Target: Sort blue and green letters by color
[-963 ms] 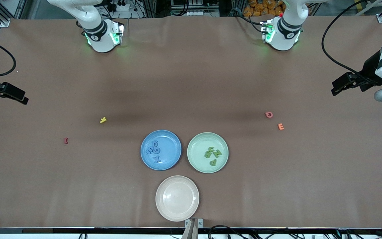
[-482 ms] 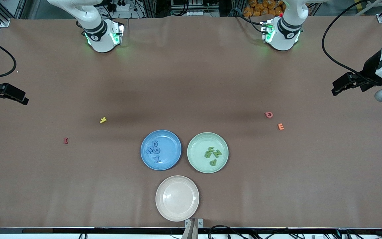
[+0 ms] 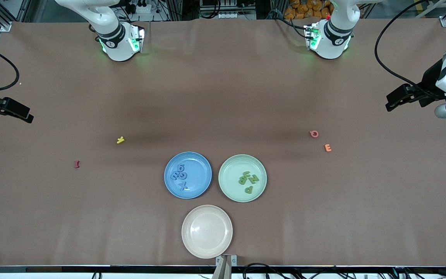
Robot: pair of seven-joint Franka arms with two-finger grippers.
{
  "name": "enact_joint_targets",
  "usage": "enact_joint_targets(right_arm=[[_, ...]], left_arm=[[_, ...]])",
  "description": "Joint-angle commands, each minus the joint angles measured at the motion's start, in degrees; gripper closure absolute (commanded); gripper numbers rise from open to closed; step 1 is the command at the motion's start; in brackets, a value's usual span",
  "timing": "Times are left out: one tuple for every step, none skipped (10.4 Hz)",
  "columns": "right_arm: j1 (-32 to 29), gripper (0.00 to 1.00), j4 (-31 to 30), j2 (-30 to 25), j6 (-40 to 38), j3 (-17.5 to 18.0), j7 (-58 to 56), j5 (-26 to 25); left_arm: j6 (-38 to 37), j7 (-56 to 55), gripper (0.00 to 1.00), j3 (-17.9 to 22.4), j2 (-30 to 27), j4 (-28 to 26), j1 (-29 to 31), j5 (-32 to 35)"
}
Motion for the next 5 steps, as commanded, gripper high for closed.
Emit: enact_joint_targets(right_arm=[[-1.13, 0.00, 0.21, 0.17, 0.35, 0.78, -0.62, 0.86], [-1.13, 0.00, 0.21, 0.17, 0.35, 0.78, -0.62, 0.86], [-1.13, 0.00, 0.21, 0.17, 0.35, 0.78, -0.62, 0.86], [-1.13, 0.00, 0.21, 0.17, 0.35, 0.78, -0.62, 0.86], [-1.04, 0.00, 0.21, 0.17, 0.35, 0.78, -0.62, 0.86]], left_arm=[[0.04, 2.70, 0.00, -0.31, 0.07, 0.80, -0.56, 2.42], [0.04, 4.36, 0.00, -0.31, 0.07, 2.54, -0.56, 4.87], [-0.04, 4.38, 0.00, -0.31, 0.15, 2.73, -0.39, 4.54], [-0.04, 4.29, 0.00, -0.31, 0.07, 2.82, -0.30, 4.54], [-0.04, 4.29, 0.00, -0.31, 0.07, 2.82, -0.30, 3.93]])
